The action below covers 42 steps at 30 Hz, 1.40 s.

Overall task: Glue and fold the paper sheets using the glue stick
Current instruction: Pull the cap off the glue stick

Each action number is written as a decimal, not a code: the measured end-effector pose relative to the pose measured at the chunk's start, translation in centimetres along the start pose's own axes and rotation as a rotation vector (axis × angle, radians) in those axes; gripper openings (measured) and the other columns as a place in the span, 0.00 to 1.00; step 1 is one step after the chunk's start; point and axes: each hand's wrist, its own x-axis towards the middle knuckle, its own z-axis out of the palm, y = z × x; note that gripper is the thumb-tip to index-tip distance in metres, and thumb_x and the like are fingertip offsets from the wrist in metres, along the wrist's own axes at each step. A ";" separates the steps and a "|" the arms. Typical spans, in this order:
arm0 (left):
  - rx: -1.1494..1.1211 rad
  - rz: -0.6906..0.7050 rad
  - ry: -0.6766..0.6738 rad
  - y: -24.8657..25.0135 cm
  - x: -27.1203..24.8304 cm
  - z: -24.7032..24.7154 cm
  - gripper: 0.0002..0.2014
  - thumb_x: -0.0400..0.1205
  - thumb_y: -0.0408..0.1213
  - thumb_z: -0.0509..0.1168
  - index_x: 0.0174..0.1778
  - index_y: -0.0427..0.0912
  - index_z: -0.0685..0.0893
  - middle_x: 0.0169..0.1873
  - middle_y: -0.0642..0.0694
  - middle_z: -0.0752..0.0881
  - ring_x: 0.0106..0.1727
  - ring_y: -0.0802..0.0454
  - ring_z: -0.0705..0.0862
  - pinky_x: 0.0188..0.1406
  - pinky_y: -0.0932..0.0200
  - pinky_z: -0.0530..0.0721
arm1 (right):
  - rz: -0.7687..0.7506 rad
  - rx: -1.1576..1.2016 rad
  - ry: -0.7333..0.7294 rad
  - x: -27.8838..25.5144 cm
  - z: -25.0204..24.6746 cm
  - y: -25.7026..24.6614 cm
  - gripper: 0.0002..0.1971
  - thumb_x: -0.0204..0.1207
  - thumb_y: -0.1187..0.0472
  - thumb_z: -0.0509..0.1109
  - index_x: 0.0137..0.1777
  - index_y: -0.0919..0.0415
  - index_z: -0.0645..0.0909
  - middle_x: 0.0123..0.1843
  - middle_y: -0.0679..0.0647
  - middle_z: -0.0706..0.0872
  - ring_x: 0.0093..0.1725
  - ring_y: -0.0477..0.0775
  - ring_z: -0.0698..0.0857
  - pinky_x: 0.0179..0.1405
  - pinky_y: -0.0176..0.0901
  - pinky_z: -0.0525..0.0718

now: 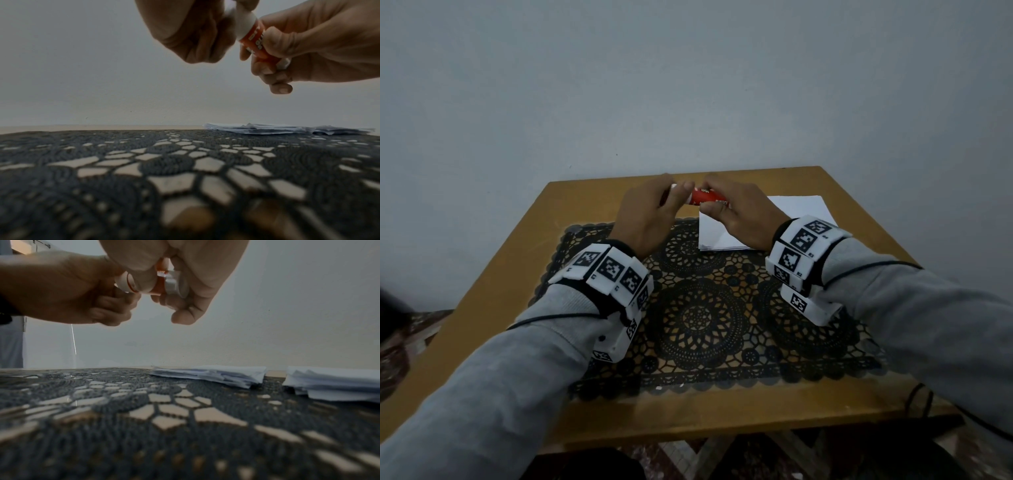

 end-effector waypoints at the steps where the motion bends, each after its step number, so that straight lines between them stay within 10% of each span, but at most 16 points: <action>1: -0.045 0.018 -0.012 0.1 -0.1 -0.1 0.11 0.86 0.47 0.60 0.46 0.41 0.78 0.30 0.49 0.78 0.30 0.58 0.73 0.29 0.64 0.70 | 0.007 0.005 -0.005 0.0 0.0 0.1 0.09 0.84 0.59 0.64 0.57 0.64 0.77 0.42 0.51 0.80 0.37 0.50 0.75 0.35 0.27 0.68; 6: -0.040 0.038 -0.003 0.1 -0.3 -0.3 0.07 0.83 0.39 0.64 0.51 0.39 0.79 0.30 0.52 0.80 0.30 0.63 0.74 0.26 0.74 0.68 | -0.012 -0.008 0.008 0.0 0.1 0.1 0.09 0.83 0.58 0.65 0.56 0.64 0.78 0.41 0.50 0.79 0.37 0.51 0.75 0.35 0.30 0.68; 12: 0.001 -0.050 0.048 0.2 0.1 0.1 0.24 0.86 0.52 0.53 0.34 0.35 0.78 0.26 0.44 0.78 0.27 0.54 0.71 0.28 0.54 0.65 | -0.079 -0.053 0.047 0.1 0.2 -0.3 0.15 0.80 0.55 0.65 0.61 0.64 0.79 0.49 0.56 0.86 0.43 0.53 0.80 0.40 0.40 0.71; 17: -0.062 0.012 -0.037 0.3 -0.4 -0.2 0.08 0.84 0.42 0.64 0.51 0.40 0.77 0.33 0.46 0.81 0.32 0.53 0.77 0.30 0.62 0.73 | -0.021 -0.044 0.051 0.0 0.0 0.2 0.10 0.82 0.58 0.66 0.57 0.64 0.79 0.43 0.49 0.80 0.40 0.51 0.76 0.36 0.29 0.68; 26: -0.042 -0.163 -0.060 0.6 -0.3 0.0 0.25 0.88 0.53 0.49 0.27 0.46 0.74 0.26 0.46 0.77 0.28 0.52 0.72 0.31 0.54 0.69 | -0.027 -0.086 0.045 0.1 0.0 0.1 0.12 0.81 0.58 0.68 0.60 0.63 0.79 0.48 0.53 0.84 0.42 0.51 0.77 0.39 0.38 0.67; 32: -0.104 -0.122 -0.131 0.1 -0.2 0.3 0.16 0.88 0.48 0.52 0.46 0.40 0.75 0.31 0.48 0.79 0.31 0.52 0.75 0.35 0.51 0.75 | -0.027 -0.033 0.018 -0.1 0.1 -0.3 0.09 0.81 0.58 0.68 0.56 0.62 0.78 0.44 0.48 0.80 0.41 0.49 0.77 0.36 0.32 0.69; 42: -0.085 -0.079 -0.069 -0.1 -0.1 -0.1 0.17 0.88 0.43 0.54 0.35 0.39 0.75 0.27 0.48 0.75 0.29 0.54 0.71 0.30 0.56 0.66 | -0.031 -0.016 -0.035 -0.1 0.3 -1.0 0.09 0.84 0.58 0.65 0.57 0.62 0.77 0.42 0.49 0.80 0.34 0.38 0.74 0.32 0.29 0.68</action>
